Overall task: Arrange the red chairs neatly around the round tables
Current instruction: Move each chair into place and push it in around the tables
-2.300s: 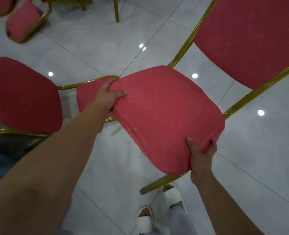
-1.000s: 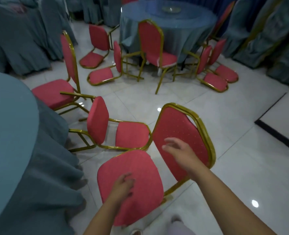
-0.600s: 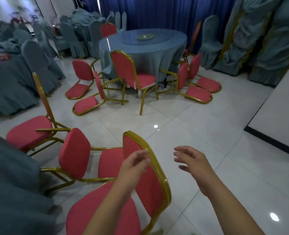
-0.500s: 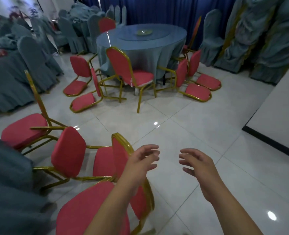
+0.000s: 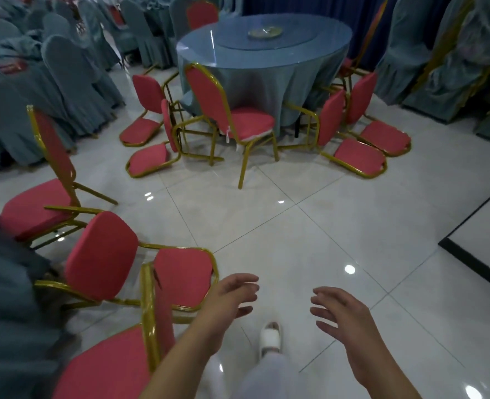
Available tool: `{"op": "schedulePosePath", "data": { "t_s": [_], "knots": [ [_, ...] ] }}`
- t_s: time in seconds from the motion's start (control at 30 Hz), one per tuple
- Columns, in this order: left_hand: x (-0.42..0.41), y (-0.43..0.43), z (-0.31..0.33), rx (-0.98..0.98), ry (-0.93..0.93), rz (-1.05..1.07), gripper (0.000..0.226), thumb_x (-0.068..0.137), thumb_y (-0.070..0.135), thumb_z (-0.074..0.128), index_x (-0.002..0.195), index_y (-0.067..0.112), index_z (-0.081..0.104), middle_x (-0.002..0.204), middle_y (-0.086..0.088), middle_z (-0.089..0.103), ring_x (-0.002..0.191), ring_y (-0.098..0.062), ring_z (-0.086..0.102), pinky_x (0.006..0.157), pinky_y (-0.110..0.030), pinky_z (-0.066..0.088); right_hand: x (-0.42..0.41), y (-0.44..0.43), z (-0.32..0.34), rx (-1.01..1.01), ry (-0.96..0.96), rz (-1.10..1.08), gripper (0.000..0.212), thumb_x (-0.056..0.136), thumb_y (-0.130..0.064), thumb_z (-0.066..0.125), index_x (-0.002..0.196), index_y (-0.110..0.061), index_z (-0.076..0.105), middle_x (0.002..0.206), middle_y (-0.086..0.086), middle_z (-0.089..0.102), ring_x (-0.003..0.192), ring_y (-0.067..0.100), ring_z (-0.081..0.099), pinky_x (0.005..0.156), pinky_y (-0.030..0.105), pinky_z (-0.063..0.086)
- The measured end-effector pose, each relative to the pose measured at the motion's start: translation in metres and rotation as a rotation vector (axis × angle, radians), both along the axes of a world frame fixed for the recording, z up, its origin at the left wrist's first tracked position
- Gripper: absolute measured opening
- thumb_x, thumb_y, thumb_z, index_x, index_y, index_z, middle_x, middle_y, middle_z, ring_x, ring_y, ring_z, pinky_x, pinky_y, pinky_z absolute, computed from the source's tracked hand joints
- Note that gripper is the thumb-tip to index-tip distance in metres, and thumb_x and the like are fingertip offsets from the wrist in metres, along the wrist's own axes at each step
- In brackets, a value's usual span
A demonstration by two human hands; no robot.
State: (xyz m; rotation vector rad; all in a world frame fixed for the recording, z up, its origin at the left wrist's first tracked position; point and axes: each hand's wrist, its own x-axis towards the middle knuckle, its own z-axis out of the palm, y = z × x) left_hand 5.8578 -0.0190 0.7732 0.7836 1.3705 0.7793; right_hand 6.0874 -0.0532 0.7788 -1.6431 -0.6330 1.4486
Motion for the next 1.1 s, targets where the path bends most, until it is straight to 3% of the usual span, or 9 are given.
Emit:
{"op": "schedulePosePath", "data": {
  "t_s": [0.17, 0.33, 0.5, 0.73, 0.97, 1.1],
  "knots": [
    [0.005, 0.119, -0.022, -0.047, -0.111, 0.084, 0.015, 0.088, 0.015, 0.069, 0.1, 0.02, 0.077, 0.102, -0.005, 0.075, 0.093, -0.017, 0.07, 0.079, -0.029, 0.058, 0.008, 0.125, -0.007, -0.012, -0.09, 0.029, 0.012, 0.093, -0.013, 0.065, 0.093, -0.016, 0.076, 0.096, 0.009, 0.075, 0.093, 0.026, 0.072, 0.089, 0.043, 0.055],
    [-0.04, 0.225, -0.028, -0.119, -0.177, 0.241, 0.017, 0.087, 0.012, 0.069, 0.103, 0.017, 0.075, 0.099, -0.003, 0.075, 0.089, -0.018, 0.07, 0.078, -0.03, 0.058, -0.034, 0.275, 0.015, 0.007, -0.159, 0.245, 0.01, 0.093, -0.016, 0.066, 0.095, -0.018, 0.075, 0.099, 0.009, 0.074, 0.093, 0.024, 0.072, 0.087, 0.039, 0.056],
    [-0.124, 0.294, -0.025, -0.078, -0.168, 0.567, 0.017, 0.092, 0.012, 0.062, 0.107, 0.013, 0.07, 0.101, -0.007, 0.071, 0.085, -0.017, 0.069, 0.074, -0.03, 0.055, -0.096, 0.383, 0.034, 0.087, -0.138, 0.48, 0.012, 0.092, -0.018, 0.067, 0.093, -0.025, 0.077, 0.094, 0.002, 0.076, 0.089, 0.017, 0.073, 0.081, 0.035, 0.056],
    [-0.193, 0.296, -0.062, -0.1, -0.176, 0.959, 0.014, 0.094, 0.009, 0.06, 0.104, 0.013, 0.068, 0.09, -0.007, 0.07, 0.08, -0.019, 0.065, 0.066, -0.03, 0.052, -0.207, 0.475, -0.013, -0.016, -0.141, 0.774, 0.01, 0.09, -0.016, 0.068, 0.095, -0.021, 0.075, 0.095, 0.008, 0.075, 0.088, 0.023, 0.073, 0.079, 0.036, 0.058],
    [-0.176, 0.266, -0.116, -0.422, -0.192, 1.289, 0.02, 0.091, 0.015, 0.065, 0.111, 0.013, 0.069, 0.096, -0.008, 0.074, 0.088, -0.022, 0.069, 0.076, -0.033, 0.057, -0.319, 0.563, -0.064, -0.174, -0.1, 1.203, 0.012, 0.087, -0.015, 0.067, 0.098, -0.015, 0.073, 0.087, 0.003, 0.075, 0.089, 0.023, 0.072, 0.079, 0.036, 0.055],
    [-0.17, 0.273, -0.132, -0.545, -0.159, 1.551, 0.017, 0.092, 0.015, 0.063, 0.108, 0.016, 0.069, 0.104, -0.01, 0.073, 0.095, -0.026, 0.07, 0.074, -0.034, 0.057, -0.378, 0.618, -0.104, -0.25, -0.158, 1.391, 0.012, 0.092, -0.014, 0.062, 0.1, -0.011, 0.072, 0.093, 0.009, 0.071, 0.09, 0.026, 0.069, 0.089, 0.043, 0.054]
  ]
}}
